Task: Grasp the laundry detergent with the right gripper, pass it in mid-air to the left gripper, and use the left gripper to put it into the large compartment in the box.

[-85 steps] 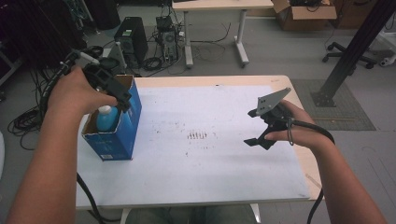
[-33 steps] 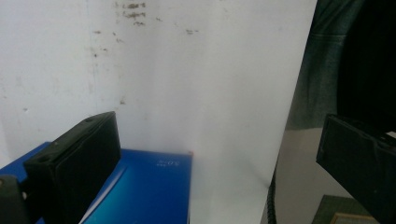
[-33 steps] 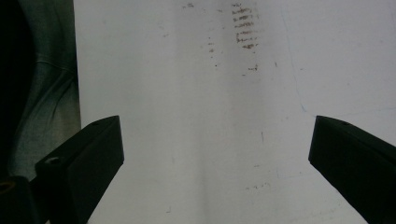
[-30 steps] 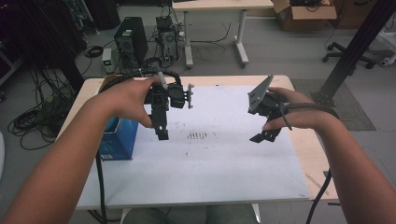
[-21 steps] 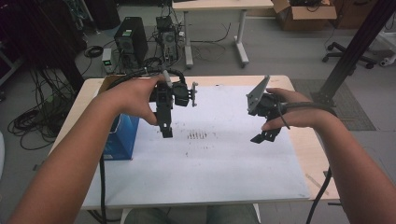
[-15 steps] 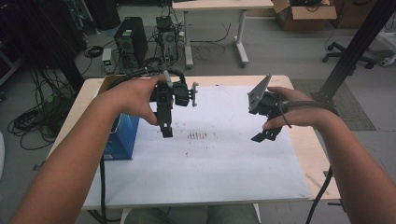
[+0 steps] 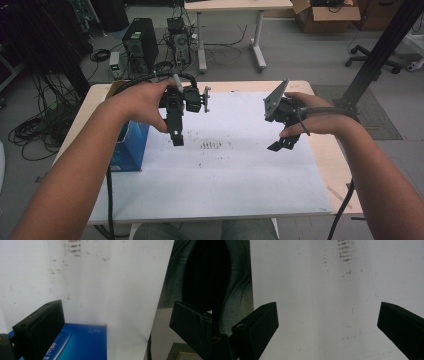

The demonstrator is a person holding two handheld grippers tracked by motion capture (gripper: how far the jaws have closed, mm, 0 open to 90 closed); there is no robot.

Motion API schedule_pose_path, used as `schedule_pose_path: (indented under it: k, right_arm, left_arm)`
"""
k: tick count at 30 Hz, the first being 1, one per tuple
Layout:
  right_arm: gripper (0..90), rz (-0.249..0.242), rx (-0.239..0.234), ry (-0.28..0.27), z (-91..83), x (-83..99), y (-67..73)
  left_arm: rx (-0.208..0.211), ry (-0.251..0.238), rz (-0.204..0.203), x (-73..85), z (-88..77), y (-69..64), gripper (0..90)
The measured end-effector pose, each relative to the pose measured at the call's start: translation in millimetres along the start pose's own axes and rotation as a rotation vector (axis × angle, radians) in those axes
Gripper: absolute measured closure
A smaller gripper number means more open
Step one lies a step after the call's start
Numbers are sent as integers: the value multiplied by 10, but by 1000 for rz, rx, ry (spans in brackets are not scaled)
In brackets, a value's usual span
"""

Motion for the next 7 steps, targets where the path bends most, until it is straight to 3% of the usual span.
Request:
schedule_pose_path:
  k: [7]
  right_arm:
    - [38, 2, 0, -5, 5, 8, 2]
  left_arm:
    - [1, -4, -3, 1, 15, -6, 2]
Point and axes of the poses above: each handheld gripper's, and its own axes: z roughly forward along the jaws, x roughly out of its underside, y roughly to its left, the point moved 1 cm from there along z, roughly forward along the jaws
